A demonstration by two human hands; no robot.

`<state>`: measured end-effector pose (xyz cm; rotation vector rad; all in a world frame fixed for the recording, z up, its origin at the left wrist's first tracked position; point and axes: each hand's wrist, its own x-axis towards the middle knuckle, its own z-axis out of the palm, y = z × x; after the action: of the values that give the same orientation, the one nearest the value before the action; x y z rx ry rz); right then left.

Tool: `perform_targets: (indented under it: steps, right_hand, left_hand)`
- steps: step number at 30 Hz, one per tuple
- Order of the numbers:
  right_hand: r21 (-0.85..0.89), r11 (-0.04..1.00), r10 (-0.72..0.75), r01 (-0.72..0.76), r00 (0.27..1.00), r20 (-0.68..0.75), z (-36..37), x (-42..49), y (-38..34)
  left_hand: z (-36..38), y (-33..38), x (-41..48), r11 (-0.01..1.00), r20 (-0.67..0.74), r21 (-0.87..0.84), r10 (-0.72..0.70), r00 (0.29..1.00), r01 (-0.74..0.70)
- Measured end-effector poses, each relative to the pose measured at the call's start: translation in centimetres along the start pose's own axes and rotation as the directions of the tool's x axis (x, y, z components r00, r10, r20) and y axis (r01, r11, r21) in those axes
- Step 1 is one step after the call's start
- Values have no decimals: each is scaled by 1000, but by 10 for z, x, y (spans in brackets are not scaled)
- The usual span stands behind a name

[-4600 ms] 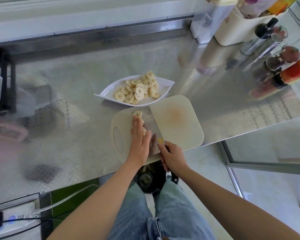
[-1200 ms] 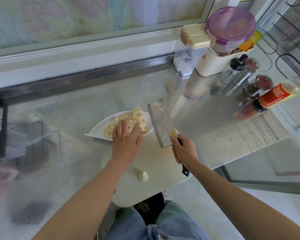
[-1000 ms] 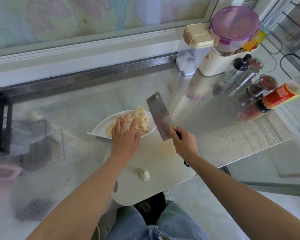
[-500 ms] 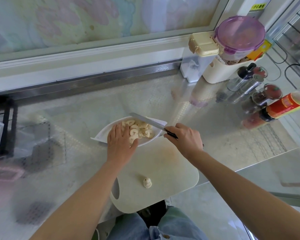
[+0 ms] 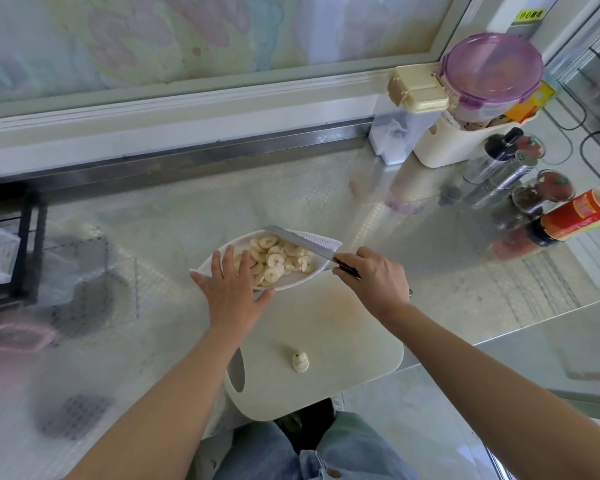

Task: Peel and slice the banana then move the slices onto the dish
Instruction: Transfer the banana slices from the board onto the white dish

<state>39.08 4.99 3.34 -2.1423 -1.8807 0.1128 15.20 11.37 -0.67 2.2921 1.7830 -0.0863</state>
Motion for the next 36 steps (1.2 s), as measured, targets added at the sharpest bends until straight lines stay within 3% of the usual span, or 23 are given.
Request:
perform_targets:
  steps: [9, 13, 15, 18, 22, 27, 36]
  right_hand:
    - [-16, 1000, 6, -6, 1000, 11, 1, -4, 0]
    - [134, 982, 131, -134, 991, 27, -5, -14, -1]
    - [362, 897, 228, -252, 968, 109, -10, -23, -3]
    - [635, 626, 315, -453, 891, 326, -15, -45, -5]
    - [643, 521, 310, -562, 826, 471, -3, -94, -1]
    - [583, 496, 335, -643, 762, 555, 15, -150, 6]
    - [532, 520, 359, -668, 736, 574, 21, -172, 7]
  left_hand:
    - [3, -4, -3, 999, -16, -41, 6, 1000, -7]
    - [3, -6, -11, 998, -101, -38, 46, 994, -50]
    - [1, -6, -20, 994, -191, -73, 68, 979, -84]
    - [1, -2, -43, 970, -269, -179, 112, 957, -164]
    - [12, 2, -80, 894, -96, -388, 201, 975, -223]
    - [36, 15, -106, 877, 87, -389, 339, 937, -282]
    - [40, 35, -107, 903, 94, -337, 313, 945, -266]
